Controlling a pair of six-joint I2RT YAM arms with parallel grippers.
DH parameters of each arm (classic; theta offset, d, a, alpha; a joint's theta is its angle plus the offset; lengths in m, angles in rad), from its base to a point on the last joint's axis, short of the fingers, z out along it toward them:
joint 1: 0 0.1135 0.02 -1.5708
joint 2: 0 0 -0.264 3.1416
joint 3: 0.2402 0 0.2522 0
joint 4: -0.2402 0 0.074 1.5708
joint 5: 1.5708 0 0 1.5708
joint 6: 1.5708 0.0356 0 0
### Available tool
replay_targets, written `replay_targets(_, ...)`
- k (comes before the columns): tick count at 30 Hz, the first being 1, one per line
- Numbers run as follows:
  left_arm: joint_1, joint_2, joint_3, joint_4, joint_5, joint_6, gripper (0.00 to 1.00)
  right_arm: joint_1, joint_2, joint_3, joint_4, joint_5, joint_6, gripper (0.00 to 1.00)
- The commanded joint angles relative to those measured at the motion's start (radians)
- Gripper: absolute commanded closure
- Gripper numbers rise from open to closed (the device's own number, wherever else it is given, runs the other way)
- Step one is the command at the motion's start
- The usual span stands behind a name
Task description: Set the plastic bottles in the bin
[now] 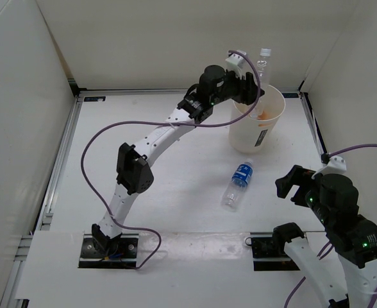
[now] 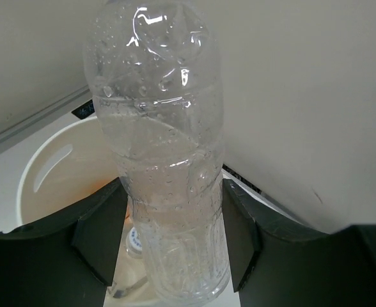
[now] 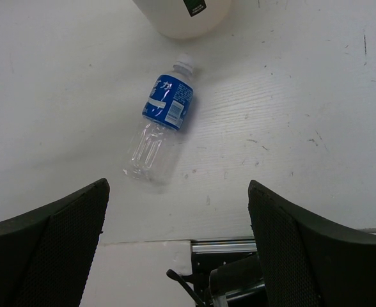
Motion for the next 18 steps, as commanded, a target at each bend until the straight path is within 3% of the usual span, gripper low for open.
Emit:
replay_targets(1, -0.012, -0.011, 0.113, 0.082, -0.028, 0.016, 0.54, 0.014, -0.010, 0.001, 0.047, -0.004, -0.009, 0.10)
replay_targets(6, -0.018, 0.055, 0.178, 0.064, -0.048, 0.004, 0.37, 0.020, -0.012, 0.000, 0.045, -0.001, -0.009, 0.10)
replay_targets(9, -0.015, 0.065, 0.139, 0.056, -0.045, -0.002, 0.20, 0.019, -0.012, -0.002, 0.047, -0.001, -0.009, 0.10)
replay_targets(11, -0.016, 0.043, 0.112, 0.062, -0.045, -0.001, 0.00, 0.017, -0.010, 0.001, 0.045, -0.002, -0.009, 0.10)
replay_targets(18, -0.015, -0.030, 0.034, -0.016, -0.090, 0.093, 0.00, 0.011, -0.010, -0.002, 0.045, -0.004, -0.009, 0.10)
